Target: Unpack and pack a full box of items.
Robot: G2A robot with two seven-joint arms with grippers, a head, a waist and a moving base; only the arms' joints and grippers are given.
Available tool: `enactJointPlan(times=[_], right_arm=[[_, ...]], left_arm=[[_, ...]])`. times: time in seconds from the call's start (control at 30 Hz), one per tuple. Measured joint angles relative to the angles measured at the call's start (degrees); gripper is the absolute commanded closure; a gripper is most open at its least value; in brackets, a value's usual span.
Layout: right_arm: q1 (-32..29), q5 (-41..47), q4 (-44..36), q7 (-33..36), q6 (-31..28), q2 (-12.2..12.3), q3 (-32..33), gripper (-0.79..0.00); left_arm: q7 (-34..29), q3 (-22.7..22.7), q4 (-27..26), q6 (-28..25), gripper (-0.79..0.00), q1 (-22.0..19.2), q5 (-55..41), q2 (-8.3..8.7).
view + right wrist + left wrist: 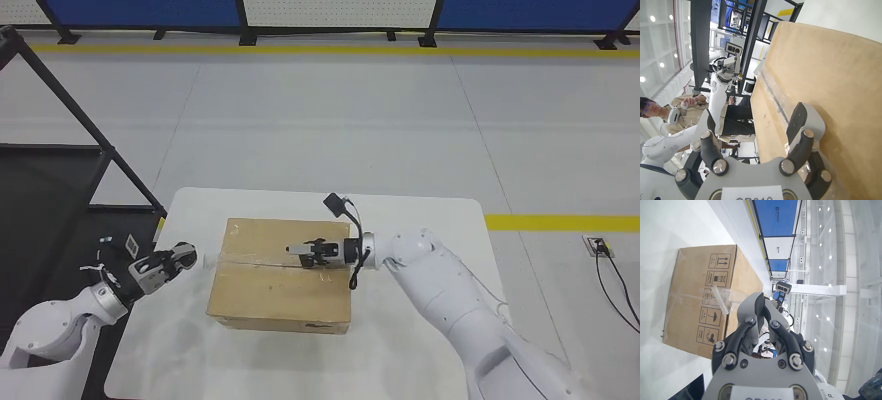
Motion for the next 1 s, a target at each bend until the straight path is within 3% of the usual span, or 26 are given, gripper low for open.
enactJointPlan(times=[0.3, 0.57, 0.77, 1.0], right_arm=[[-5.32, 1.15, -4.38, 0.07, -3.75, 5.95, 6.33, -0.785], [-14.48, 0.94, -21.56, 0.15, -3.52, 12.33, 14.42, -0.785], [-21.92, -3.20, -34.62, -0.66, 2.17, 16.48, 21.95, -0.785], [-29.33, -5.73, -44.29, -0.45, 9.47, 19.28, 28.24, -0.785]], left_arm=[[0.37, 1.35, -0.24, 0.25, 0.000, -0.72, 0.72, -0.11], [1.11, 2.80, -0.70, 0.74, 0.000, -1.08, 1.38, -0.29], [1.53, 3.59, -1.01, 0.80, 0.000, -1.10, 1.48, -0.41], [1.74, 4.45, -1.31, 0.63, 0.000, -1.20, 1.03, -0.60]])
